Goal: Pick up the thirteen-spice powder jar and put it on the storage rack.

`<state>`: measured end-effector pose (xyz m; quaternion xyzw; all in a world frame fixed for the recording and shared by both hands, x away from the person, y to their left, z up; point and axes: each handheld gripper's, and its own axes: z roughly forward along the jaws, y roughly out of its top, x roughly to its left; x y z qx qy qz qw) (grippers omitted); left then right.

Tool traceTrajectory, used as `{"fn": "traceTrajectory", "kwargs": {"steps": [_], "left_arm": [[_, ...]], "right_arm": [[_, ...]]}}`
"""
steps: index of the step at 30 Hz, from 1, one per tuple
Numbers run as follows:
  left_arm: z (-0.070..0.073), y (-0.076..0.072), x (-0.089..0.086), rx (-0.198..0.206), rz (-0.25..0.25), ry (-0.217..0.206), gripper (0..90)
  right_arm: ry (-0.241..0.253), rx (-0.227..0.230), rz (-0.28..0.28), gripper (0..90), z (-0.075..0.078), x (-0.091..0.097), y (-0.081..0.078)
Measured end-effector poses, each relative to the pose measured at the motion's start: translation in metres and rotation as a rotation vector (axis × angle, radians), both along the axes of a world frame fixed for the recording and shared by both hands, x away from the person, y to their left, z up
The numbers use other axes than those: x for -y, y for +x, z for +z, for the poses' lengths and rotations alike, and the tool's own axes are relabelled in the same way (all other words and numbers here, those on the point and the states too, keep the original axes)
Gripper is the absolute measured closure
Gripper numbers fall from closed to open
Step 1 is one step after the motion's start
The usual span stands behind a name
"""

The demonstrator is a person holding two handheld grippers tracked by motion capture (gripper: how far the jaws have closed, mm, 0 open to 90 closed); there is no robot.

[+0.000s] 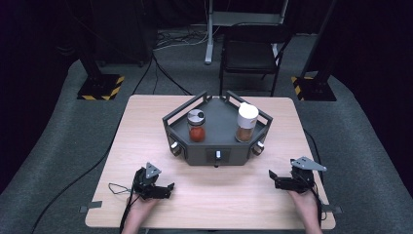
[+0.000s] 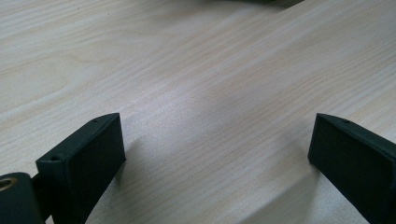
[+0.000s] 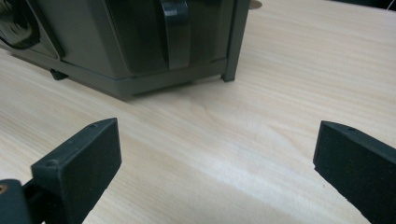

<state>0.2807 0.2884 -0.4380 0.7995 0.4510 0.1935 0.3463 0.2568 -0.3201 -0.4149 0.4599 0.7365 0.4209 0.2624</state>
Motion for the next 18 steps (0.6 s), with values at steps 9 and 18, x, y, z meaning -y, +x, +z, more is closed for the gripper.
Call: {"fn": "traceTrajectory", "kwargs": {"steps": [9, 18], "left_arm": [[0.0, 0.0, 0.0, 0.0, 0.0, 0.0, 3.7], [0.0, 0.0, 0.0, 0.0, 0.001, 0.0, 3.7]], "right_arm": [[0.012, -0.03, -0.023, 0.3, -0.015, 0.009, -0.006], [-0.014, -0.056, -0.039, 0.4, -0.025, 0.013, -0.01]]}}
